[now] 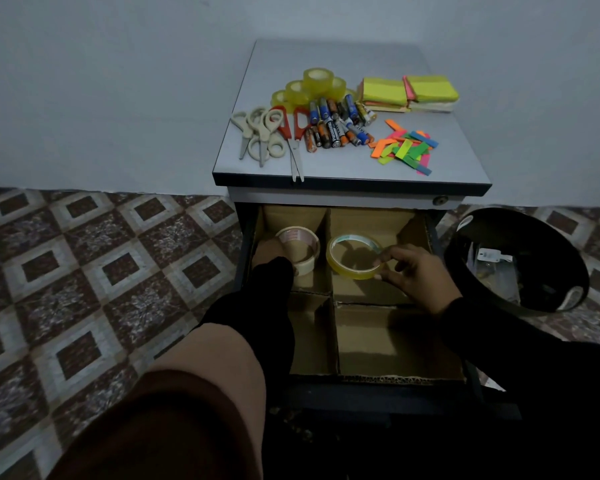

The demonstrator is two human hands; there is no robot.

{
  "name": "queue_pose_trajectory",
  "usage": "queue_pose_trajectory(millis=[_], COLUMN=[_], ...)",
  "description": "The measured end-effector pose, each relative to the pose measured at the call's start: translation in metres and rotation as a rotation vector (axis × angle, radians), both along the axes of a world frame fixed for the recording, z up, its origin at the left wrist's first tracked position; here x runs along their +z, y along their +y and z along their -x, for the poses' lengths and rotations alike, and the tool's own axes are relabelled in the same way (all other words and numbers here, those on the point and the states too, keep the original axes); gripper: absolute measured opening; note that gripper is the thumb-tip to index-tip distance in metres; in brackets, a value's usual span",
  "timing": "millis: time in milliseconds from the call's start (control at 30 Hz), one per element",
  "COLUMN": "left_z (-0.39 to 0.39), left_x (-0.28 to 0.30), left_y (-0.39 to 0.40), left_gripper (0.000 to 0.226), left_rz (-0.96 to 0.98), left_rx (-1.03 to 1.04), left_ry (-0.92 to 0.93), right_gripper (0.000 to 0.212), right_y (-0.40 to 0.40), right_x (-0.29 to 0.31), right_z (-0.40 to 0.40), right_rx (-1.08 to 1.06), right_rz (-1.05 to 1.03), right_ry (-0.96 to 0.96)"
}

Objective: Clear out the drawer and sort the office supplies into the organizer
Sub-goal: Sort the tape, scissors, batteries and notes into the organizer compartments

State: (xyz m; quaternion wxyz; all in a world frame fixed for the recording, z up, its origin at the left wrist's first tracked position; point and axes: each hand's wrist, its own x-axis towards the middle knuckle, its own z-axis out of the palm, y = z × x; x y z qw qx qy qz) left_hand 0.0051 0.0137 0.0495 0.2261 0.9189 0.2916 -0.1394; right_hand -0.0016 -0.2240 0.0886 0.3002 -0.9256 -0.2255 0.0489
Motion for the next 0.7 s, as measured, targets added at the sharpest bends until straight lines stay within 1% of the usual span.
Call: queue_pose_trajectory(millis=[133, 233, 300, 467, 600, 700], left_z=[-0.002, -0.002, -0.001, 0.004, 0.013, 0.026], left_x=[-0.001, -0.002, -0.001, 0.004, 0.019, 0.029], left_y=[0.001, 0.002, 0.002, 0.001, 0.001, 0.002], left_gripper=[0.062, 0.046, 0.042, 0.051, 0.069, 0.067], left_rz=[0.0, -0.01, -0.003, 0.084, 0.22, 0.349], left_rx=[-0.003, 0.004, 0.011, 0.042, 0.067, 0.131], left_ry=[-0.001, -0.049, -0.075, -0.118, -0.137, -0.242], right_gripper=[0.015, 0.017, 0.017, 0.017, 0.017, 0.017], right_y=[0.002, 0.004, 0.004, 0.006, 0.007, 0.01], right_x=[0.002, 0.002, 0.003, 0.01, 0.017, 0.02], right_z=[0.0, 0.001, 0.002, 0.006, 0.011, 0.012], right_rx=[0.016, 0.01, 0.01, 0.013, 0.011, 0.013], right_rz=[0.007, 0.021, 0.022, 0.029, 0.026, 0.039], right_ry=[-0.007, -0.022, -0.035, -0.056, -0.069, -0.072])
